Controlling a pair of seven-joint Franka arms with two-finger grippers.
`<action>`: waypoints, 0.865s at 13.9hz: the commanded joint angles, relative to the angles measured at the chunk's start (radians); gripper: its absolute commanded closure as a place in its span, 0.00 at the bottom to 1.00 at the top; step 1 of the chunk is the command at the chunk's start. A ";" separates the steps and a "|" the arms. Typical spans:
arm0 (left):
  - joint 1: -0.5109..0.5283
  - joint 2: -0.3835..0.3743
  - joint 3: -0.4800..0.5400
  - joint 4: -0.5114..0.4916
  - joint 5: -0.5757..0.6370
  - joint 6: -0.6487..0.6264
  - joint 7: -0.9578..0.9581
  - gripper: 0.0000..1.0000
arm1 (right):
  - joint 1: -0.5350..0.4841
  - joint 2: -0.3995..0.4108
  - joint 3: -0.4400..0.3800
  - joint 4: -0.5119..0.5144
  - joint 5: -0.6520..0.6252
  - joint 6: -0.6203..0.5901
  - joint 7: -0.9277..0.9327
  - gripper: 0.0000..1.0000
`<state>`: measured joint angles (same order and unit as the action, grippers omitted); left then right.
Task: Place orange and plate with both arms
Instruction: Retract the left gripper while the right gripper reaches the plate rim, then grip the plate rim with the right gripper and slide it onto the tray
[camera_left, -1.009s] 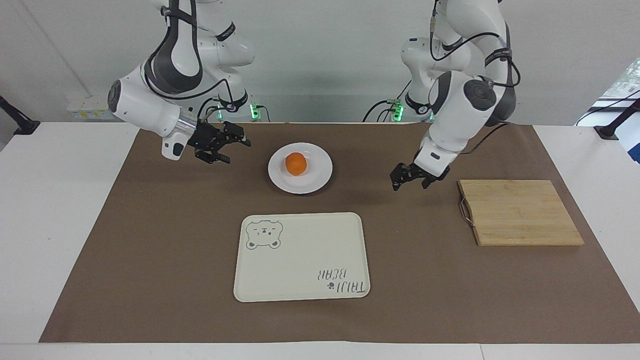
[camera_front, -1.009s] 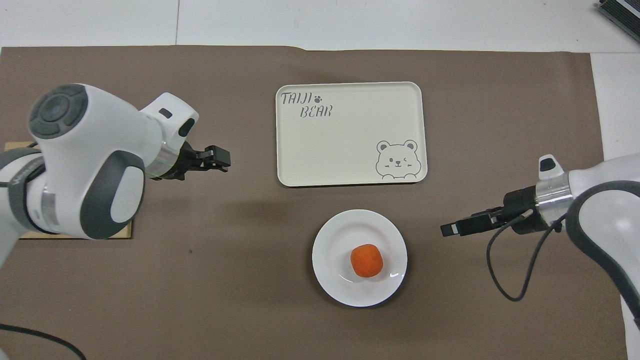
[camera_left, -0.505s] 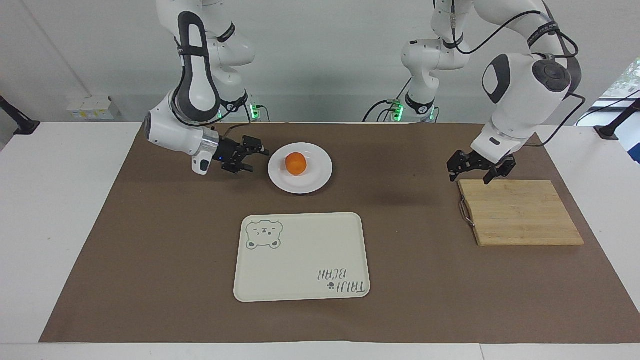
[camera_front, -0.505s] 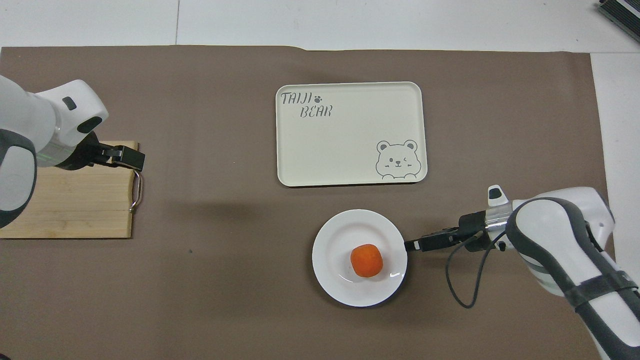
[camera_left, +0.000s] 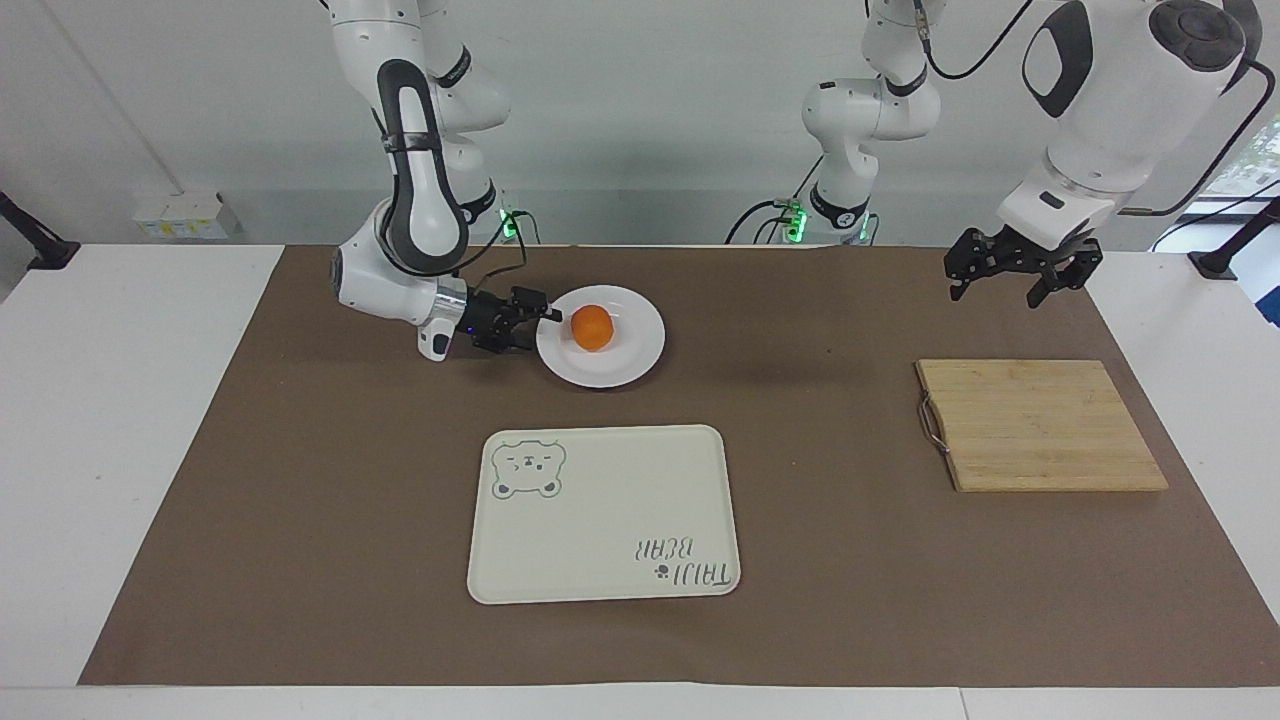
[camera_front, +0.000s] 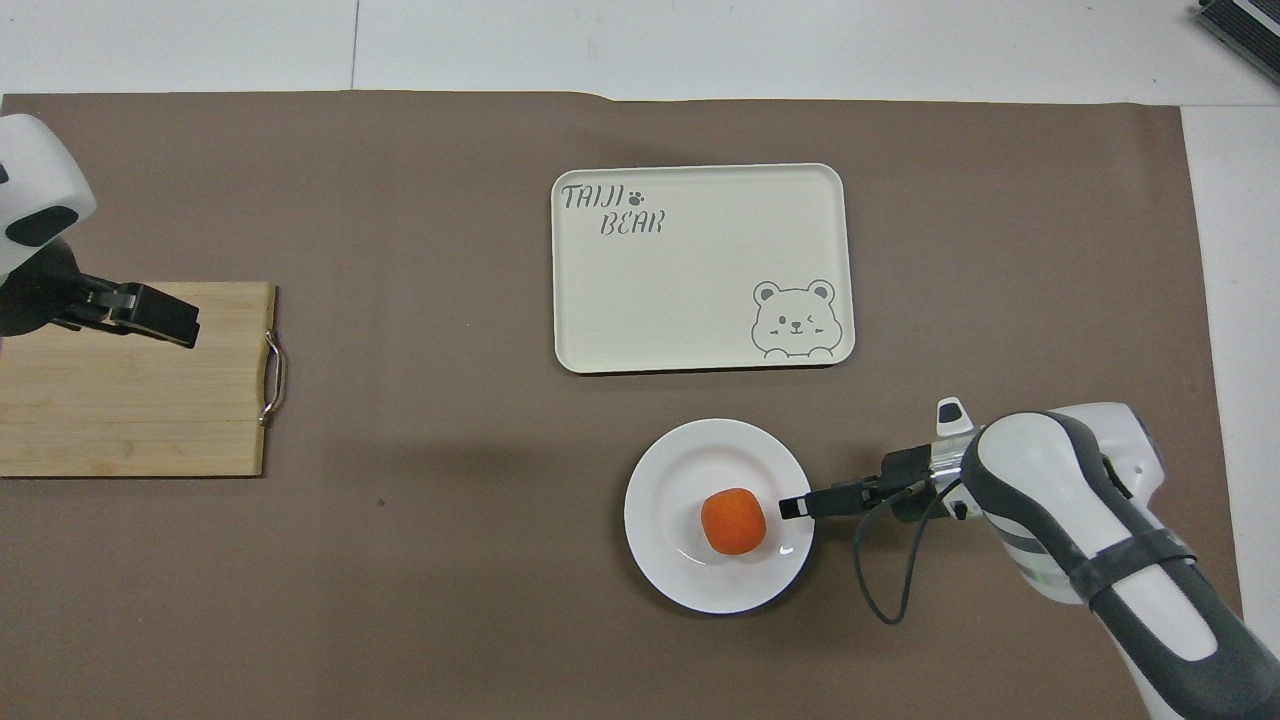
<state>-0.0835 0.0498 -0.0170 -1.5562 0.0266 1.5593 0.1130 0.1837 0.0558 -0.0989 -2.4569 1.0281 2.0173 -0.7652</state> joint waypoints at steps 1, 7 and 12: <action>0.008 0.001 -0.006 0.010 0.012 -0.013 0.005 0.00 | -0.003 -0.008 0.004 -0.039 0.041 0.017 -0.037 0.00; 0.008 0.002 -0.006 0.010 0.012 -0.013 0.005 0.00 | -0.001 -0.010 0.004 -0.068 0.043 0.020 -0.037 0.43; 0.007 0.002 -0.006 0.010 0.012 -0.013 0.005 0.00 | 0.000 -0.008 0.004 -0.067 0.061 0.020 -0.002 1.00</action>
<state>-0.0835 0.0503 -0.0173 -1.5562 0.0266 1.5593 0.1130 0.1850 0.0559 -0.0992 -2.5108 1.0448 2.0208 -0.7676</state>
